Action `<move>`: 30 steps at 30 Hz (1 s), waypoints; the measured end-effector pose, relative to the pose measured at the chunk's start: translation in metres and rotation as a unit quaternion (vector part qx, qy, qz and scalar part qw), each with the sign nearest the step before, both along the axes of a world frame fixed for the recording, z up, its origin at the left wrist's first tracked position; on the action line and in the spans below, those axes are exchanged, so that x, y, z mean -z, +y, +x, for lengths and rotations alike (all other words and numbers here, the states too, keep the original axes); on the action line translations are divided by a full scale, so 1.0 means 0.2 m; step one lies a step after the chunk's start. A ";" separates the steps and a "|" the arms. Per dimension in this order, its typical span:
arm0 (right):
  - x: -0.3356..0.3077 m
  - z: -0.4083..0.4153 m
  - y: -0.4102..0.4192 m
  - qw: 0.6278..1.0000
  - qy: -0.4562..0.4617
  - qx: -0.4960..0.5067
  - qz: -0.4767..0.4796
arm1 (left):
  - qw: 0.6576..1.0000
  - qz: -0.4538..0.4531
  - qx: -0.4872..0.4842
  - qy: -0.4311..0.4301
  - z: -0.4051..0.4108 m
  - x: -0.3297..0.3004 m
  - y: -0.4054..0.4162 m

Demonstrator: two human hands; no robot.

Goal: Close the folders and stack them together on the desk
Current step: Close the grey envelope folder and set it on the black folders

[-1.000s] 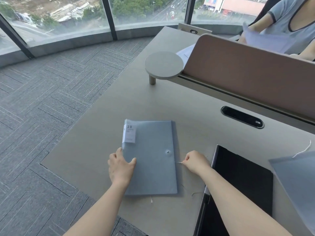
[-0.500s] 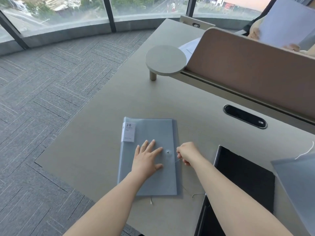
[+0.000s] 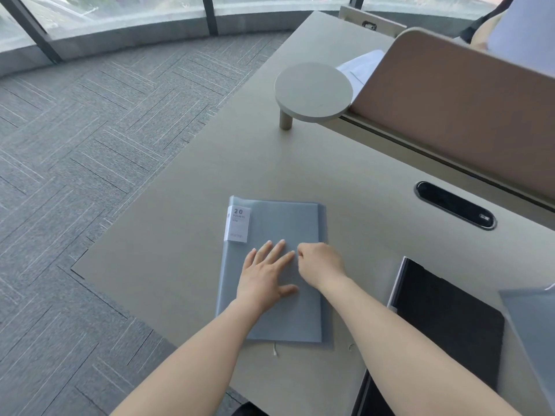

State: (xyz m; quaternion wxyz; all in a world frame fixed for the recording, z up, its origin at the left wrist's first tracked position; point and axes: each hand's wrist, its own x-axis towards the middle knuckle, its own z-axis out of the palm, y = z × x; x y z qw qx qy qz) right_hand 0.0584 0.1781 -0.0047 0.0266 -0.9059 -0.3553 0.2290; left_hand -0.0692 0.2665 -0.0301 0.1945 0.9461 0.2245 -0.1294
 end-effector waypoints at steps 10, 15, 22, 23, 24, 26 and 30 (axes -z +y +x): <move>-0.01 -0.08 -0.14 0.999 0.021 -0.045 0.007 | 1.000 0.011 0.000 -0.009 0.00 0.02 0.00; 0.00 0.00 -0.26 0.987 0.099 0.125 0.009 | 1.000 0.005 0.001 -0.002 0.00 0.01 0.00; 0.03 0.15 -0.23 0.978 0.109 0.178 -0.002 | 1.000 0.010 0.007 0.002 0.00 0.01 0.00; 0.03 0.17 -0.22 0.979 0.102 0.178 -0.003 | 1.000 0.008 0.007 0.001 0.00 0.01 -0.01; 0.03 0.18 -0.20 0.980 0.096 0.176 -0.003 | 1.000 0.008 0.007 0.001 0.00 0.01 -0.01; 0.03 0.20 -0.15 0.982 0.087 0.169 -0.001 | 1.000 0.012 0.009 0.005 0.00 0.01 0.00; 0.05 0.19 -0.06 0.987 0.076 0.140 0.016 | 1.000 0.013 0.011 0.008 0.00 0.01 0.00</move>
